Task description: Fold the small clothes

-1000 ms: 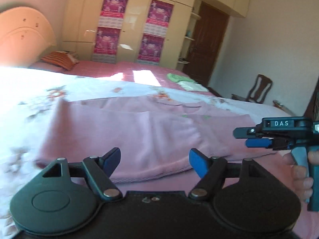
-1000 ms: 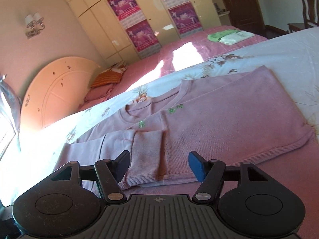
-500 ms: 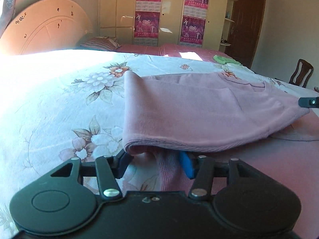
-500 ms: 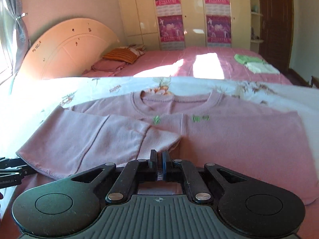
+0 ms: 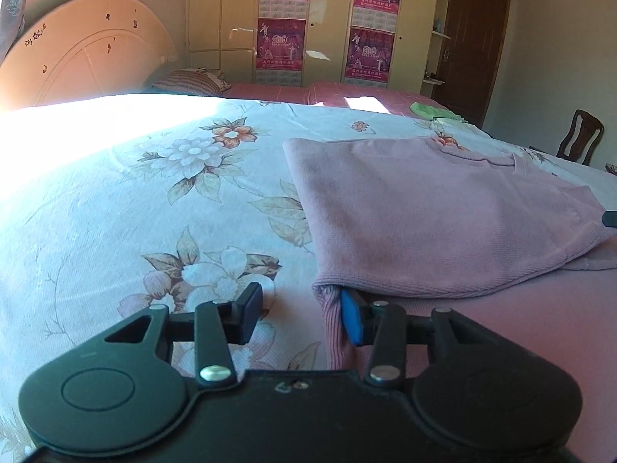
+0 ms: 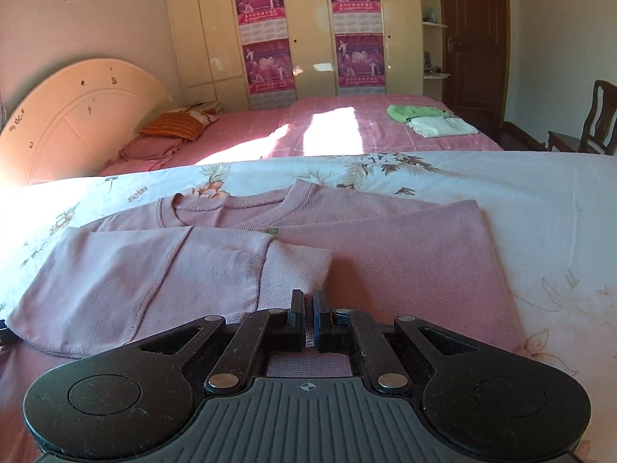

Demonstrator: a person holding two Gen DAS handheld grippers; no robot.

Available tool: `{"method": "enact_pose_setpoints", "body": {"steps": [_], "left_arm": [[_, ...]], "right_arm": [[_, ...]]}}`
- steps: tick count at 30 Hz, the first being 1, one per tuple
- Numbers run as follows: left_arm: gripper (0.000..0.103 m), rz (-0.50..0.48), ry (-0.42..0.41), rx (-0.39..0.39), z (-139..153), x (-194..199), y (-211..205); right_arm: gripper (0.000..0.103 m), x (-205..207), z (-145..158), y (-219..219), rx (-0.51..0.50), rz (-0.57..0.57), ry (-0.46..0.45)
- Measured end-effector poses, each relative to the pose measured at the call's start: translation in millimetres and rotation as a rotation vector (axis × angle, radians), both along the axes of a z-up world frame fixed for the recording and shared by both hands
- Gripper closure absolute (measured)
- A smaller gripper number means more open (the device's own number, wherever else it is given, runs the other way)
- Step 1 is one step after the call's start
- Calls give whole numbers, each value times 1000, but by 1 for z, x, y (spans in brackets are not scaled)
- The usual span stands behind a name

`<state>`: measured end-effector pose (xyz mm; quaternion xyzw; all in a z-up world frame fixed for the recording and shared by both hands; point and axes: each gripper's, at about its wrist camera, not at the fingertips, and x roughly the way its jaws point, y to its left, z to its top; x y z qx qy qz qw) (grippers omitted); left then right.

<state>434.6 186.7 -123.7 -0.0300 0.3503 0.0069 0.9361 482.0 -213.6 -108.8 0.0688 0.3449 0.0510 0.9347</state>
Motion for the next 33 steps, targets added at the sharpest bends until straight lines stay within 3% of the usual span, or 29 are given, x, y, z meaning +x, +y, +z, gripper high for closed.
{"method": "enact_pose_setpoints", "body": {"steps": [6,11,13,14,15,18,21,24,25,28,31,32,33], "left_arm": [[58,0,1,-9,-1,0,4],[56,-42,22,-2,2,-3,8],[40,-37,-1,26,14,-14,12],[30,-42,-51,47,24,-22,11],[26,-59,-88,47,31,-27,8],[30,-146,-122,23,45,-14,-21],[30,-194,-106,-38,33,17,-55],[29,-192,38,-84,-2,45,-69],[29,-207,-12,-58,-8,41,-69],[30,-223,-12,-15,-7,32,-65],[30,-183,-25,-38,-3,28,-54],[30,-164,-32,-46,-1,29,-51],[30,-151,-37,-51,0,29,-49]], "right_arm": [[100,-14,-3,0,-16,3,12],[100,-12,-24,-3,-34,12,89],[100,-15,-16,-5,-57,7,86],[100,-18,-7,-7,-67,-8,69],[100,-21,2,-10,-55,-7,40],[100,-15,14,1,-3,49,16],[100,-4,5,38,-18,137,29],[100,4,-25,59,-49,182,110],[100,1,-30,56,-40,181,92],[100,-6,-17,36,8,145,71],[100,-6,-6,14,4,34,16],[96,-3,-6,6,23,-13,24],[73,3,-9,-2,49,-49,48]]}}
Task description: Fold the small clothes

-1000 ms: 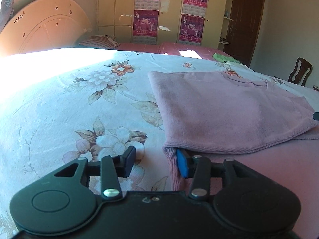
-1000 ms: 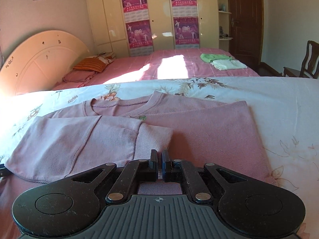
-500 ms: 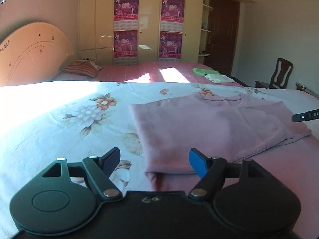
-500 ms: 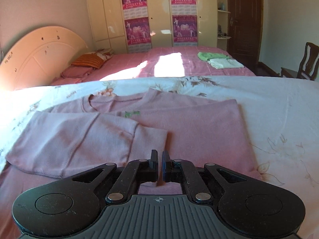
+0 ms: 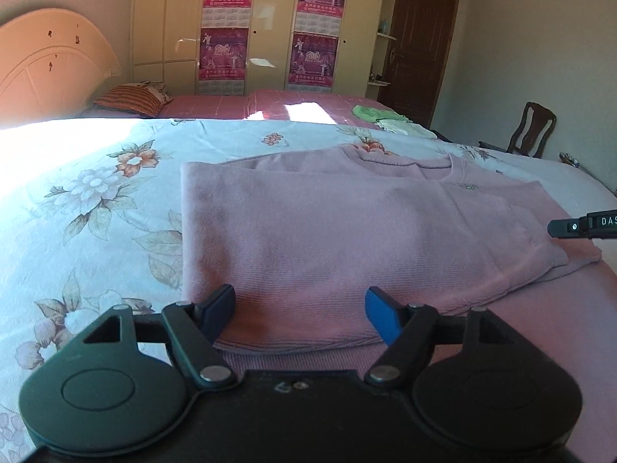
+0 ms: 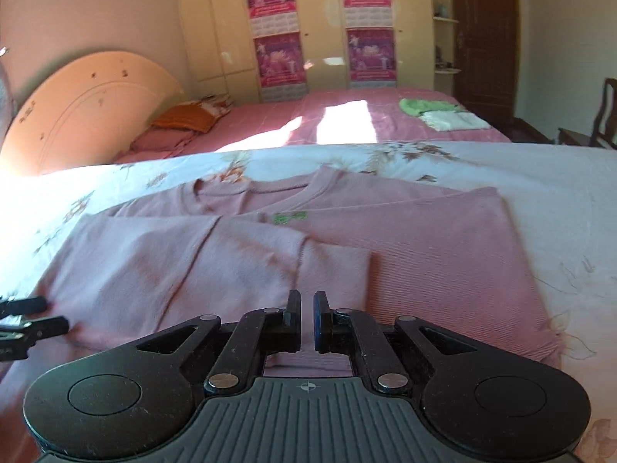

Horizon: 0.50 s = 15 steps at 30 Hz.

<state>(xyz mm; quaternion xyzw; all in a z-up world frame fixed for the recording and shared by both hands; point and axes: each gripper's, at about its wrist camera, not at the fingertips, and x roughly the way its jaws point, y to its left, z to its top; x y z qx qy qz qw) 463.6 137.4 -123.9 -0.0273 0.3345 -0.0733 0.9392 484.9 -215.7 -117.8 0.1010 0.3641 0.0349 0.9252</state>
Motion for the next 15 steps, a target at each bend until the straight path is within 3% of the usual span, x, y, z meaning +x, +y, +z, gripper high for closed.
{"method": "enact_pose_setpoints", "body": {"steps": [1,2,6,7,8,9,11,13,15], "left_arm": [[30,21,-8,-4,2,-1,2],[30,41,-21,-14,4,-3,4],[27,47,-20,-35,1,-6,5],[28,46,-8,-18,-3,-5,3],[28,47,-13,-8,-4,-6,3],[28,50,-22,-5,-3,-7,2],[30,66,-48,2,0,-10,2],[30,82,-78,3,0,-14,3],[30,89,-93,3,-2,-16,3]], "right_arm": [[58,4,-3,-7,40,-12,16],[52,7,-6,-11,73,-9,20],[53,20,-16,-9,81,27,55],[61,22,-15,-4,52,45,56],[99,25,-12,0,47,84,67],[98,24,-5,5,34,107,47],[98,11,24,15,-20,137,-100],[98,-10,62,18,-8,140,-274],[98,-23,72,17,-10,130,-386]]}}
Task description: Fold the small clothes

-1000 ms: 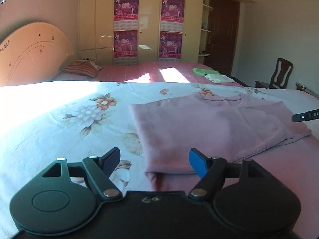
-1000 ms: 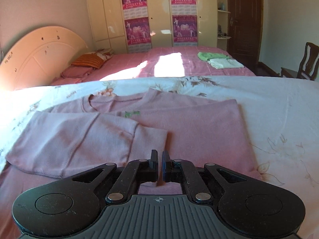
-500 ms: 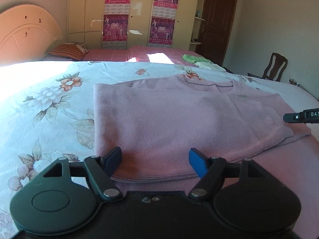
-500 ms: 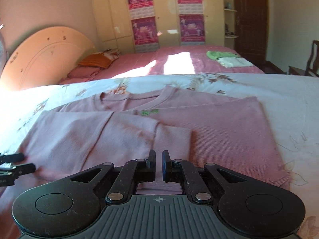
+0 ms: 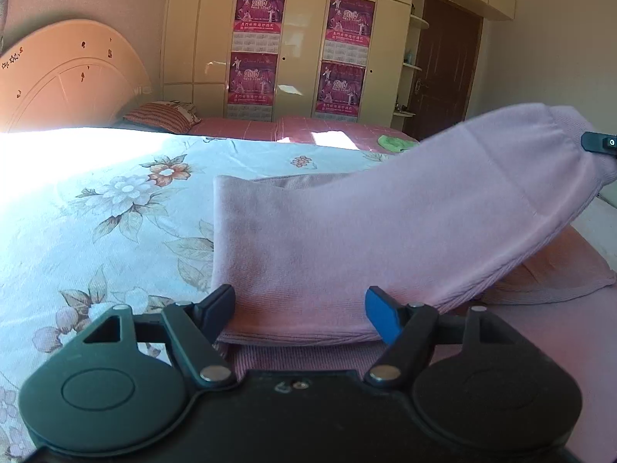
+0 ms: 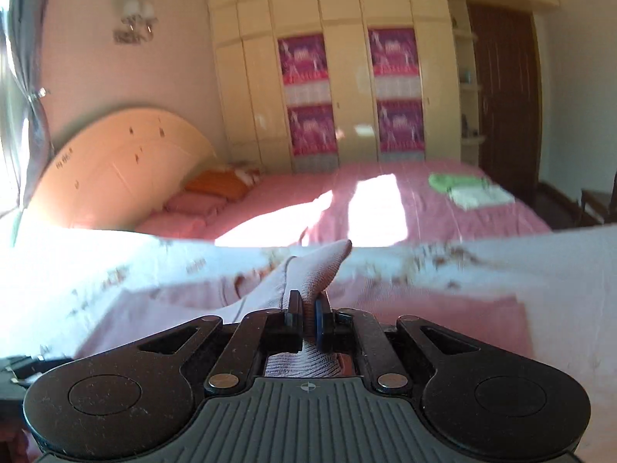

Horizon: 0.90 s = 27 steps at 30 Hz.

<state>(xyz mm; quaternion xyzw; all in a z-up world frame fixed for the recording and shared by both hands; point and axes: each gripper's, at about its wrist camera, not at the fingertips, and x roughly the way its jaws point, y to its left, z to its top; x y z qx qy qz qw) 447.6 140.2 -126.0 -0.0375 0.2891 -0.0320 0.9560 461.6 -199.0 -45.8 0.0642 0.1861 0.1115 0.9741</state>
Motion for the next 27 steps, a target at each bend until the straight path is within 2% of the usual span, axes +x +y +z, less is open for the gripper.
{"method": "enact_pose_setpoints", "body": {"steps": [1,2,3,7,10,14,16,17,19,20,21,22,23,26,27], "left_arm": [[30,5,-3,5,0,0,-1],[29,5,5,11,-1,1,-2],[29,4,15,17,-1,2,-2],[28,0,38,23,-3,6,-3],[29,3,31,44,4,7,-8],[27,-97,-58,24,27,17,-39],[23,-149,-51,29,30,33,-59],[23,-161,-26,36,28,44,-69],[23,-164,25,45,14,67,-83],[23,-161,60,43,5,76,-84],[19,-156,130,30,-8,87,-83],[19,-160,104,2,-9,88,-77],[23,-152,106,-14,-5,90,-72],[21,-107,23,4,7,92,-47],[21,-93,23,6,7,98,-39]], "right_arm": [[98,9,-15,0,-25,-15,67],[98,25,-37,-2,-45,-31,204],[98,32,-56,-6,-33,-41,283],[98,27,-87,-10,-21,-57,349],[98,25,-90,-19,11,-72,353],[97,30,-87,-18,-30,-76,360],[85,25,-77,-21,-37,-155,304],[75,23,-71,-21,-47,-180,271],[75,27,-69,-18,-49,-148,263],[75,32,-71,-13,-63,-119,272],[75,37,-77,-10,-88,-101,291],[75,48,-90,-7,-128,-93,361],[75,51,-95,-10,-118,-90,375],[75,46,-81,-23,-71,-121,298],[75,46,-78,-27,-57,-116,289]]}}
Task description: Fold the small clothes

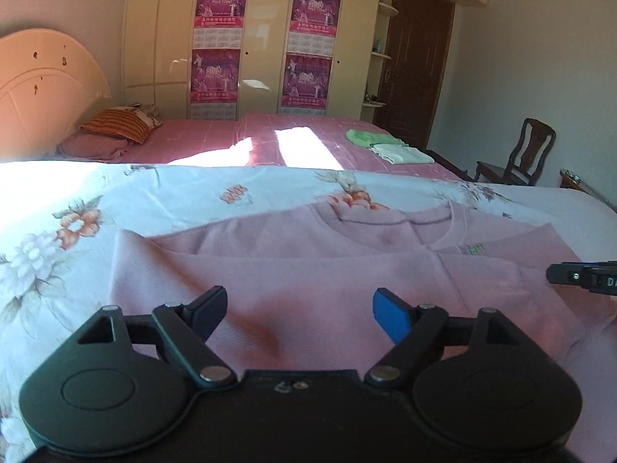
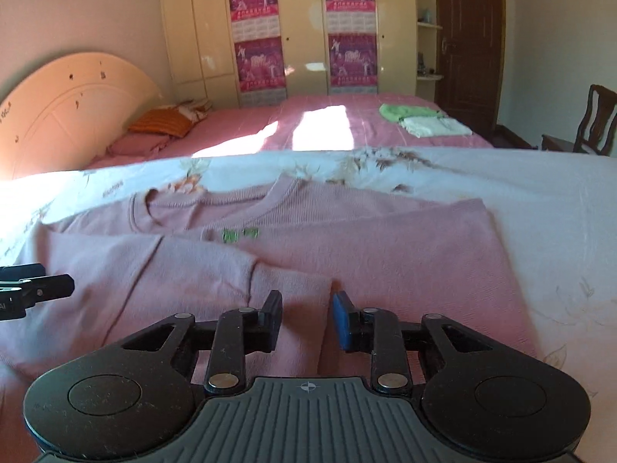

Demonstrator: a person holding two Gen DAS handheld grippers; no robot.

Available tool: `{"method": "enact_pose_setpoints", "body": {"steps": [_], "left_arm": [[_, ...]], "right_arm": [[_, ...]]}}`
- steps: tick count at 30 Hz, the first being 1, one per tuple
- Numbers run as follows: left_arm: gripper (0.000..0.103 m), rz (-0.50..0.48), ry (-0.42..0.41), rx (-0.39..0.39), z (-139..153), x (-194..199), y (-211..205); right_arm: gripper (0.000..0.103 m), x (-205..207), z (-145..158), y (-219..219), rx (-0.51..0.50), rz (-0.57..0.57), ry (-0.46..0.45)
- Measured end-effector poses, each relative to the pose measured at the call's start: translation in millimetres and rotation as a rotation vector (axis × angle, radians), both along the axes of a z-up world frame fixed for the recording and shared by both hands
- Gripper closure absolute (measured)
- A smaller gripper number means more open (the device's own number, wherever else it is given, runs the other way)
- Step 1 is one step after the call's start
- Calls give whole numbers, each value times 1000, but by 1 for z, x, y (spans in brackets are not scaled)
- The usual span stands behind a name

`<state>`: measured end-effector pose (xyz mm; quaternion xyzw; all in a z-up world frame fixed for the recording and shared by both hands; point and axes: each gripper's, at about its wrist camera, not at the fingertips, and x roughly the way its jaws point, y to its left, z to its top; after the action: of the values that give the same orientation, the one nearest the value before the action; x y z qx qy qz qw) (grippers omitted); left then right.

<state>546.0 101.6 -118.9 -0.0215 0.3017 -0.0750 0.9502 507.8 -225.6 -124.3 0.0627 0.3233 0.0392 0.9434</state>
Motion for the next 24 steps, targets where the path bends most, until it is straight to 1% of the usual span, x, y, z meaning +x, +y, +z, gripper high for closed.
{"method": "enact_pose_setpoints", "body": {"steps": [2,3,4,6,7,9,11,12,14,15,16,17,18,19,20,21,22,23,24], "left_arm": [[21,20,37,14,-3,20,16],[21,30,58,41,-7,29,22],[21,56,105,71,-13,43,31],[21,37,110,14,-11,53,47],[21,29,118,11,-8,56,53],[20,8,130,38,-7,59,52],[18,-11,136,73,-11,58,47],[18,-10,131,88,-12,57,44],[20,26,119,90,-9,49,41],[21,28,98,88,-5,41,38],[21,11,58,78,-1,29,35],[19,-10,39,65,-1,19,33],[17,-31,47,59,-4,13,31],[17,-28,79,75,-11,9,29],[18,-18,87,83,-17,5,30],[19,-10,60,68,-19,-3,34],[19,7,63,48,-16,-8,38],[21,31,58,39,-11,-13,42],[22,65,46,49,-6,-20,44]], "right_arm": [[75,7,-2,-2,6,5,21],[74,12,-5,-1,-10,7,38],[75,16,-9,-1,-28,5,53],[75,19,-14,-4,-32,2,62],[75,19,-12,-5,-29,-3,53],[75,16,-5,-3,-28,1,15],[75,18,-4,4,-30,31,3],[75,21,-6,9,-41,47,14],[75,30,-18,15,-95,44,71],[75,31,-18,14,-93,36,70],[75,29,-14,11,-87,21,74],[75,24,-8,11,-88,10,54],[75,18,-3,11,-83,21,20],[75,13,0,12,-74,48,0],[75,11,-1,15,-68,83,-2],[75,12,-6,17,-74,113,28],[75,15,-15,17,-97,118,76],[75,14,-19,13,-96,112,66],[74,12,-18,7,-83,94,72]]}}
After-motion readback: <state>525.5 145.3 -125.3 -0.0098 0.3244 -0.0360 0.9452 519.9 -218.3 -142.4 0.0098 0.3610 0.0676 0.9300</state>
